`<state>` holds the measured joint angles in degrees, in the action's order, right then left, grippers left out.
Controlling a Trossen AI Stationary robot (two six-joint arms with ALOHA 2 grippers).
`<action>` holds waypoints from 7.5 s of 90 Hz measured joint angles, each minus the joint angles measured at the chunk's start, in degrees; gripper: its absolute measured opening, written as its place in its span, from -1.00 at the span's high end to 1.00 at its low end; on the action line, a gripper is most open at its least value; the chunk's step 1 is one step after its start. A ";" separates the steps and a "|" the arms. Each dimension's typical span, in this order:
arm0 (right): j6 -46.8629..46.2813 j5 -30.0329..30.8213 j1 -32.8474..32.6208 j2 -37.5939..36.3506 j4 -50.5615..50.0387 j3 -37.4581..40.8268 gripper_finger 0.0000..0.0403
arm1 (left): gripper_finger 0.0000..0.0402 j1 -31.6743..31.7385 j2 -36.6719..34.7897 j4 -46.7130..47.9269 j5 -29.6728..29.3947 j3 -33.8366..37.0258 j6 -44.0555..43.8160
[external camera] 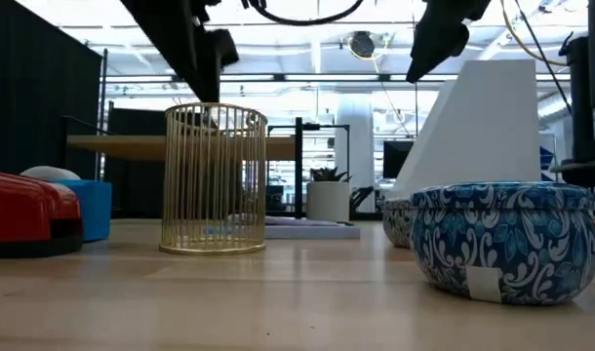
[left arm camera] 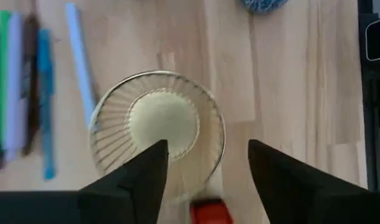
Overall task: Stock shelves
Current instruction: Remove the white flower pot from the right side of the shelf, then return to Home Position
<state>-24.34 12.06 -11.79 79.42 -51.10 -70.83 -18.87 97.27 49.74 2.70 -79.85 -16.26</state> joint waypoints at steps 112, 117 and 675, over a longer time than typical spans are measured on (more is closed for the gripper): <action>41.65 -12.08 26.05 17.17 16.65 0.00 -0.31 | -0.05 36.72 -32.52 13.37 -14.56 -5.73 30.37; 42.05 -12.32 26.03 18.86 16.70 0.00 -0.27 | -0.05 37.57 -32.52 13.35 -14.56 -5.06 30.58; 12.96 -15.06 22.56 -73.05 52.49 70.07 0.99 | 0.95 43.61 -33.42 -8.84 12.99 6.43 19.62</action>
<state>-11.38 -3.00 10.76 6.37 1.39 -0.75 24.73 63.86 40.90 15.68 -73.42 3.36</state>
